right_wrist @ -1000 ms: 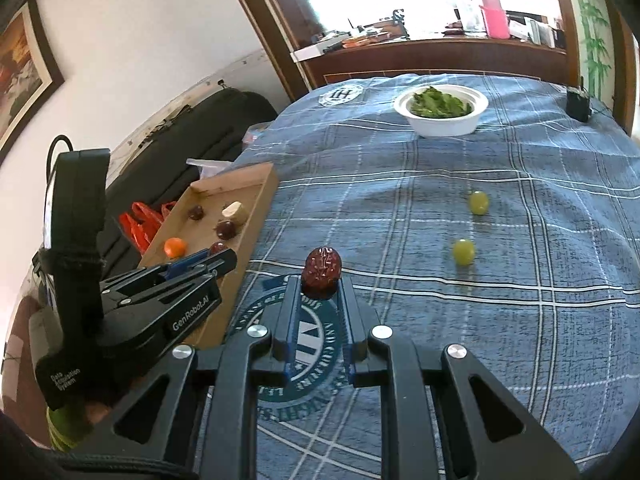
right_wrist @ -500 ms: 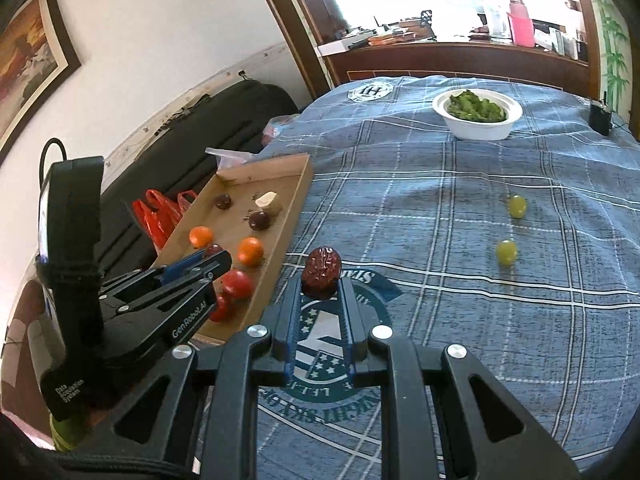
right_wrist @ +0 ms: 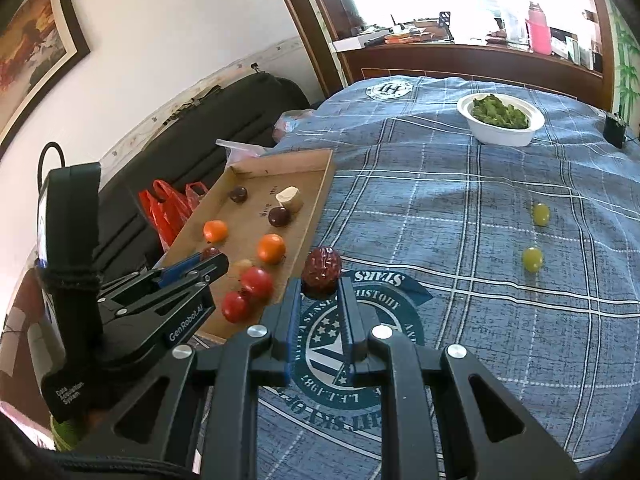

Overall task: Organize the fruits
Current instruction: 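Carry the plum in right tool to the tray while left tool carries its plum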

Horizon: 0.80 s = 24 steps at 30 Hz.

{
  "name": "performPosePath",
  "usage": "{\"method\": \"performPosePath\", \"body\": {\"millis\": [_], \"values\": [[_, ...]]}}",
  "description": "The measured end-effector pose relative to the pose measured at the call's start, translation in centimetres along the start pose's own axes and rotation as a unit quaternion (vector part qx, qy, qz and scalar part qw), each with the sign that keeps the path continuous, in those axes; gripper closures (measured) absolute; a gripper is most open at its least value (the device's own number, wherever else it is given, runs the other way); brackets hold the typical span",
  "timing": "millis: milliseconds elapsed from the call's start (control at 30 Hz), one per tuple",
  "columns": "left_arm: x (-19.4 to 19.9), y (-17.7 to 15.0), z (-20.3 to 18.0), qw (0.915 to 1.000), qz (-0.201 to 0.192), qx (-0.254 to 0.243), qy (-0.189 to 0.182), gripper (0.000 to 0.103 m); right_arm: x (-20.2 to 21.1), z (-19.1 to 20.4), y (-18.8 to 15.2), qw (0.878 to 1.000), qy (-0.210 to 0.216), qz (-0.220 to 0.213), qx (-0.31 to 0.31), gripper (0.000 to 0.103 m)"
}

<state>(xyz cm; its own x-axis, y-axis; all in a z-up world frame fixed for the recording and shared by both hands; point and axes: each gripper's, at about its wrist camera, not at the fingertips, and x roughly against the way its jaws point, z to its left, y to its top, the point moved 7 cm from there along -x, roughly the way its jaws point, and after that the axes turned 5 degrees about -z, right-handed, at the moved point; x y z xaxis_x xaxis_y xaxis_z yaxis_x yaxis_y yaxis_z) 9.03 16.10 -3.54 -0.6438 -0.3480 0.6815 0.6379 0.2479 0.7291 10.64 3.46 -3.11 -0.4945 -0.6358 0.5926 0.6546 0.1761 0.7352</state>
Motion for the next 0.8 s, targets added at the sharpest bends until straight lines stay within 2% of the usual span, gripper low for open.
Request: {"method": "performPosePath", "body": {"millis": [433, 800], "values": [[-0.5, -0.2, 2.1, 0.9999, 0.003, 0.013, 0.006, 0.087, -1.4, 1.6, 0.1, 1.000, 0.012, 0.010, 0.009, 0.083], [-1.4, -0.7, 4.6, 0.9993, 0.014, 0.027, 0.022, 0.087, -4.6, 3.8, 1.1, 0.999, 0.033, 0.025, 0.024, 0.083]]}}
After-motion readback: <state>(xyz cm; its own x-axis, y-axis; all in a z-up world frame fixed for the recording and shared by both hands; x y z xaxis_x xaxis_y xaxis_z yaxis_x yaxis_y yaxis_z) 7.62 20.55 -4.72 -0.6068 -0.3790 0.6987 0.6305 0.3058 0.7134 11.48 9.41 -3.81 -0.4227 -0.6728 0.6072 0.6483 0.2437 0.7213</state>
